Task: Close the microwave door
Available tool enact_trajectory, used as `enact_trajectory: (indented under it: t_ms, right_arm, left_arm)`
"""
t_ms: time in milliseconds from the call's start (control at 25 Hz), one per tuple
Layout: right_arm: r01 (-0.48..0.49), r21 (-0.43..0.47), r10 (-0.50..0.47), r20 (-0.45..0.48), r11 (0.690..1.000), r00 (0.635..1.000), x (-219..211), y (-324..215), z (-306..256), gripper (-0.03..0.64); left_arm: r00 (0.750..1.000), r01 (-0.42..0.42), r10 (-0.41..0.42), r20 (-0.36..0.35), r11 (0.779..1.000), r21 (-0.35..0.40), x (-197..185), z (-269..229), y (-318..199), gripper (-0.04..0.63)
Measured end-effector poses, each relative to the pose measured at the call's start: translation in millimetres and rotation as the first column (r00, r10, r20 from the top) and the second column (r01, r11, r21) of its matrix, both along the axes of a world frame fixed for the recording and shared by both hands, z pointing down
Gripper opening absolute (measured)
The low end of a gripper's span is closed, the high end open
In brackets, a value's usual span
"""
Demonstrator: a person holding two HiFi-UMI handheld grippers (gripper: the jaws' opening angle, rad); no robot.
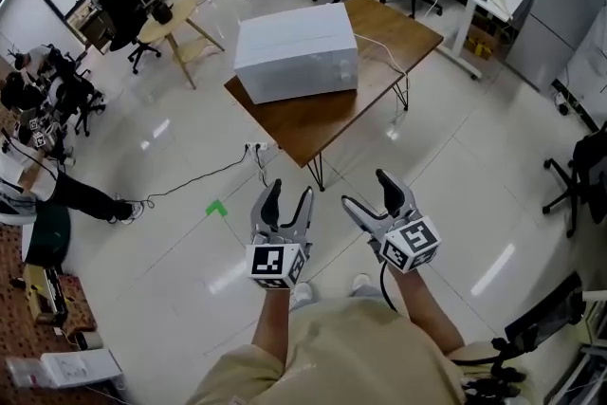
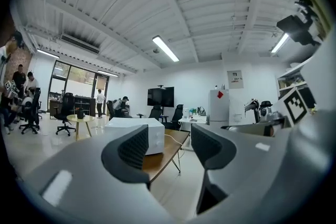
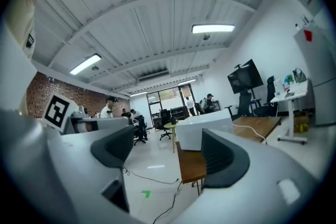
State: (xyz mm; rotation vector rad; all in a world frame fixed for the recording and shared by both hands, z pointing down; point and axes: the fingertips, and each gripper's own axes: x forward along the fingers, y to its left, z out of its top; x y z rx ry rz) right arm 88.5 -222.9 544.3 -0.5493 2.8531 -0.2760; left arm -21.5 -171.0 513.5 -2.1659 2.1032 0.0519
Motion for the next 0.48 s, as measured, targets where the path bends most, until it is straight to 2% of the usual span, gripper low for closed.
enact_trajectory:
  t_ms: [80, 160, 280, 360, 480]
  right_arm:
    - [-0.026, -0.073, 0.026, -0.001, 0.997, 1.000, 1.8, -7.3, 27.3, 0.393]
    - [-0.025, -0.117, 0.031, 0.049, 0.993, 0.998, 4.7, -9.9, 36.2, 0.393]
    - [-0.012, -0.160, 0.027, 0.094, 0.987, 0.995, -5.0, -11.6, 39.8, 0.391]
    - [-0.011, -0.131, 0.021, 0.073, 0.991, 0.997, -22.2, 1.3, 34.0, 0.391]
    - [-0.016, -0.065, 0.014, -0.022, 0.998, 1.000, -61.4, 33.0, 31.7, 0.365]
  left_arm:
    - [1.000, -0.014, 0.015, 0.022, 1.000, -0.019, 4.3, 8.6, 5.5, 0.259]
    - [0.999, -0.015, 0.016, 0.033, 1.000, -0.025, 3.3, 14.6, 14.4, 0.259]
    - [0.999, 0.011, -0.010, 0.042, 1.000, -0.027, -18.0, 13.9, 31.6, 0.259]
    - [0.999, 0.037, -0.037, 0.032, 0.999, -0.017, -45.3, 11.1, 49.3, 0.259]
    - [0.997, 0.074, -0.074, -0.001, 0.997, -0.016, -93.3, 19.9, 76.8, 0.247]
